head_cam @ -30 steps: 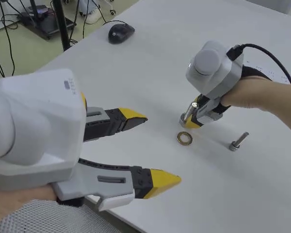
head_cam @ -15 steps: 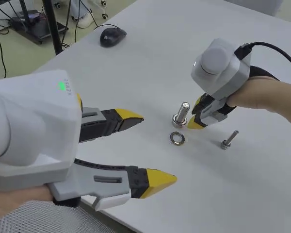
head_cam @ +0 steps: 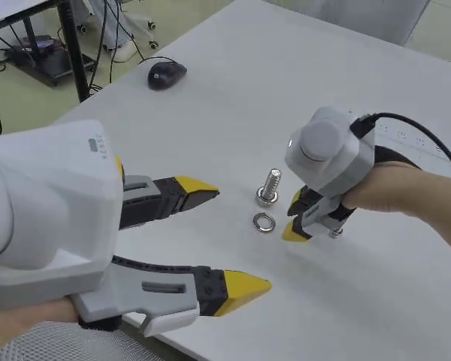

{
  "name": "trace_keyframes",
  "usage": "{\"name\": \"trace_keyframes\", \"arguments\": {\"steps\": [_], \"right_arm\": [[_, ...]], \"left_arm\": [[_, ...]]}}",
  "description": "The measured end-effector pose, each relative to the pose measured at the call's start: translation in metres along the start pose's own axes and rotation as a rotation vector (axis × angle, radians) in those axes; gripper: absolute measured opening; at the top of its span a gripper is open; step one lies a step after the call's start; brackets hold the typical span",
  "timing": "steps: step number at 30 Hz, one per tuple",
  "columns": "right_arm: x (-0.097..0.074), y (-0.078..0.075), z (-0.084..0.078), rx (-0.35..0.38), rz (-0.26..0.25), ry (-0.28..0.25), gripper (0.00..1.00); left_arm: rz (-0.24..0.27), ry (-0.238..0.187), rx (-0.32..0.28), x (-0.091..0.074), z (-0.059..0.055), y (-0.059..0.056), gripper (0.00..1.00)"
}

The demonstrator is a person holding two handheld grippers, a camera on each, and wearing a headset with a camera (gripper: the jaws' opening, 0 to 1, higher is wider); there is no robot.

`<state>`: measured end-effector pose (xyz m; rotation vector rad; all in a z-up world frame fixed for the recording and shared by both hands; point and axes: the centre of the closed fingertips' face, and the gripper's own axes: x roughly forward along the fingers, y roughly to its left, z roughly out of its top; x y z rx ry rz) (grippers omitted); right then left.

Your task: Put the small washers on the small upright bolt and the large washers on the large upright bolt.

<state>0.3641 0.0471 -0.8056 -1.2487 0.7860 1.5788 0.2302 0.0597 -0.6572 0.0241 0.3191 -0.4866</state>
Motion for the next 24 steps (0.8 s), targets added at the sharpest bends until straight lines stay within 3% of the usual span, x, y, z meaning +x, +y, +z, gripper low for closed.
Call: {"name": "trace_keyframes", "arguments": {"steps": [12, 19, 24], "right_arm": [[0.022, -0.013, 0.02, 0.062, 0.011, -0.045, 0.32], [0.031, -0.02, 0.021, 0.077, 0.004, -0.04, 0.34], [0.032, -0.021, 0.022, 0.136, 0.036, -0.062, 0.34]], "left_arm": [[0.019, 0.01, 0.004, -0.01, -0.001, 0.003, 0.6], [0.029, 0.007, -0.001, -0.01, -0.001, 0.006, 0.6], [0.024, 0.007, -0.006, -0.006, -0.001, 0.007, 0.6]]}}
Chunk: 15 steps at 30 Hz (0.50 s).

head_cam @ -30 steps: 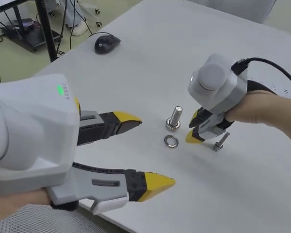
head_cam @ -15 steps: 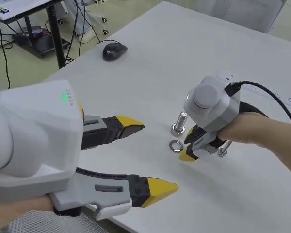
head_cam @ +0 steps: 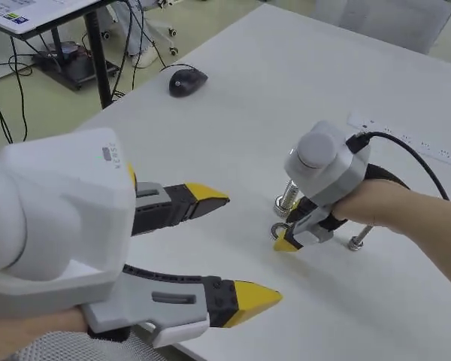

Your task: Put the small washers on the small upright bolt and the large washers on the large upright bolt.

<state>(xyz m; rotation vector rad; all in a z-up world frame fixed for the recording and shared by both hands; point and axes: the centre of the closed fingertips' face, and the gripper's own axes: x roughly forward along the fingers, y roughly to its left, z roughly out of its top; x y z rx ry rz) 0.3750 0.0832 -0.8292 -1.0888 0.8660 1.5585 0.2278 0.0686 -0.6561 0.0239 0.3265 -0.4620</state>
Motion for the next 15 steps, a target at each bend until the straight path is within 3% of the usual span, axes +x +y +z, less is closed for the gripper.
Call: {"name": "trace_keyframes", "arguments": {"steps": [15], "right_arm": [[-0.0002, -0.0011, 0.0008, -0.018, -0.014, -0.004, 0.24]], "left_arm": [[0.007, 0.005, -0.007, 0.0024, -0.0022, 0.0, 0.6]]}}
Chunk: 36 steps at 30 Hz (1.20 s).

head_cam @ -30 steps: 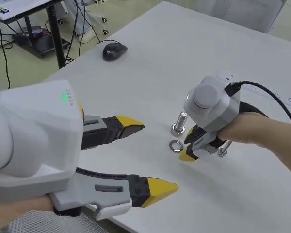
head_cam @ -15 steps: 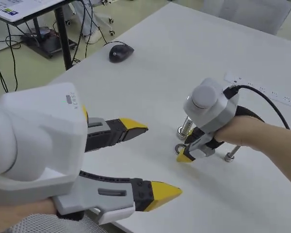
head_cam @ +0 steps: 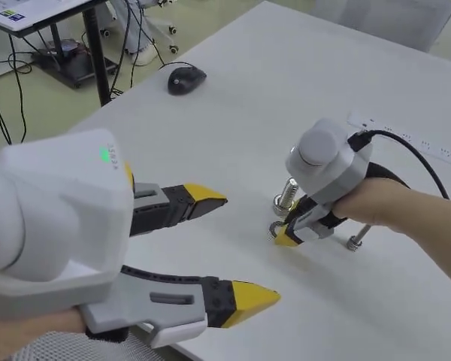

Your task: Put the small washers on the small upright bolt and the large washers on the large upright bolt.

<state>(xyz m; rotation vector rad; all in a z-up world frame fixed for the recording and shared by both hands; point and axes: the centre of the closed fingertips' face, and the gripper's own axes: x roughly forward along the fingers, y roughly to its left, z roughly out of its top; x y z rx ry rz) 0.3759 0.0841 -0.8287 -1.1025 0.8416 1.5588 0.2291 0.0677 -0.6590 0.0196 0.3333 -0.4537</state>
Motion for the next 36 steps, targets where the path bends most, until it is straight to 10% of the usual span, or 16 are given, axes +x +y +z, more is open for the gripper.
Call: {"name": "trace_keyframes", "arguments": {"steps": [19, 36], "right_arm": [[-0.012, 0.003, 0.002, -0.051, -0.018, 0.007, 0.22], [-0.08, -0.014, 0.014, -0.102, -0.114, -0.011, 0.22]], "left_arm": [[0.004, 0.006, 0.001, -0.004, -0.004, 0.0, 0.6], [-0.029, 0.005, 0.022, 0.001, 0.0, -0.008, 0.59]]}}
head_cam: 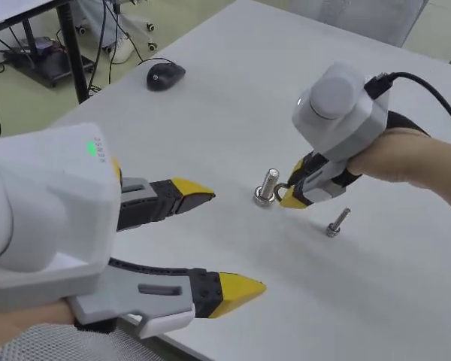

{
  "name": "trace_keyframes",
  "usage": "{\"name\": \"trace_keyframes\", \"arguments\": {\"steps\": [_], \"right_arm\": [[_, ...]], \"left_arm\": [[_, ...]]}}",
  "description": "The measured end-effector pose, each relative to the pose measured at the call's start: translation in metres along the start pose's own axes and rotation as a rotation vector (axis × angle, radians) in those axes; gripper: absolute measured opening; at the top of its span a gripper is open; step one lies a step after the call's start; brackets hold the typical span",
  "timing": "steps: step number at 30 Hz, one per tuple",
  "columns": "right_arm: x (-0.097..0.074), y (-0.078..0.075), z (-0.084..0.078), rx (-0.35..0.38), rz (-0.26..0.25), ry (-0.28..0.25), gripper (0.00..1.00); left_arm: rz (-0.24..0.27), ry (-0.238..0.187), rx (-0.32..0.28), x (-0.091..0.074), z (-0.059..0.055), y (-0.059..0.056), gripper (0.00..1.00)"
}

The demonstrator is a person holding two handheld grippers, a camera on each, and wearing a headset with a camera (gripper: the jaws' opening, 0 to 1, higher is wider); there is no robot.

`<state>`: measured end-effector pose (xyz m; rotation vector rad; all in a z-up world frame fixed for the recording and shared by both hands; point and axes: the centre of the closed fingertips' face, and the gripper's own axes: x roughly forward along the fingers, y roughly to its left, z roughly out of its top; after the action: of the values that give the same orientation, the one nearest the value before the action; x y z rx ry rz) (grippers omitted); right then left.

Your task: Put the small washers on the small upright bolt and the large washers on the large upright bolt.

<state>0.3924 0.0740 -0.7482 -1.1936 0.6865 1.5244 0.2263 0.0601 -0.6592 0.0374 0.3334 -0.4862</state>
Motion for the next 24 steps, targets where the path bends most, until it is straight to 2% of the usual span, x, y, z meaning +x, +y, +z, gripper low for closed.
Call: {"name": "trace_keyframes", "arguments": {"steps": [8, 15, 24], "right_arm": [[-0.003, -0.015, 0.013, -0.027, -0.023, 0.005, 0.22], [0.013, -0.02, 0.023, -0.04, -0.009, 0.011, 0.22], [0.024, -0.023, 0.017, -0.038, -0.001, 0.041, 0.22]], "left_arm": [[0.008, -0.002, -0.001, -0.001, 0.001, 0.003, 0.59], [0.015, 0.001, -0.008, -0.001, 0.001, 0.007, 0.59], [0.024, 0.0, -0.019, -0.001, -0.001, 0.014, 0.59]]}}
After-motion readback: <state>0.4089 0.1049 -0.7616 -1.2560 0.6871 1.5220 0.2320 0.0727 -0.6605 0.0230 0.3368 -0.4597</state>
